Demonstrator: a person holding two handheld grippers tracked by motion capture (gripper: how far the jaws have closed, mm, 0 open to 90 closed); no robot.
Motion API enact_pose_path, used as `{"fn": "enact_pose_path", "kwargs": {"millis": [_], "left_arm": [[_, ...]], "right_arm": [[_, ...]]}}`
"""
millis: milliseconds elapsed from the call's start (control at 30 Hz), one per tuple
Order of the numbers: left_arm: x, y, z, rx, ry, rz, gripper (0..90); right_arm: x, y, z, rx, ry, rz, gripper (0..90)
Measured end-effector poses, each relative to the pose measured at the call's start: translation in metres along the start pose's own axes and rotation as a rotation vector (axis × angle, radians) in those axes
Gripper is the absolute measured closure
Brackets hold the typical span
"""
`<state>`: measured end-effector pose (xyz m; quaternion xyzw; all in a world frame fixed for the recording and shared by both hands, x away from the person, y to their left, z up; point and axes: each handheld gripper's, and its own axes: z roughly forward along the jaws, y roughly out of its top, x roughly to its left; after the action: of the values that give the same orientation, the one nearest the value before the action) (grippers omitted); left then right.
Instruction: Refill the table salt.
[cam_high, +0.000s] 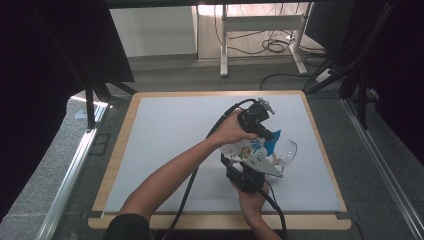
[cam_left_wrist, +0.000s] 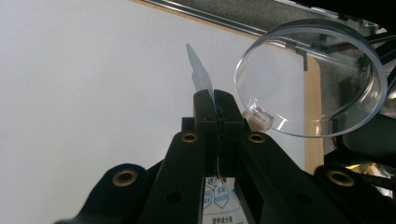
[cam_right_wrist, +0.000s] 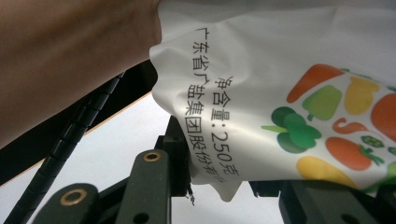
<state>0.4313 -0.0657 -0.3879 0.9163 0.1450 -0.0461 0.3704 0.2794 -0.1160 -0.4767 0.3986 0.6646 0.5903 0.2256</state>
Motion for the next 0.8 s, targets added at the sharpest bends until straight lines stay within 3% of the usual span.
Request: {"fn": "enact_pose_path", "kwargs": {"millis": [800], "left_arm": [[0.0000,-0.0022,-0.0009,-0.010,0.008,0.000,90.0]], "right_arm": [[-0.0022,-0.0035,0.0011,0.000,0.012,-0.007,65.4]]}}
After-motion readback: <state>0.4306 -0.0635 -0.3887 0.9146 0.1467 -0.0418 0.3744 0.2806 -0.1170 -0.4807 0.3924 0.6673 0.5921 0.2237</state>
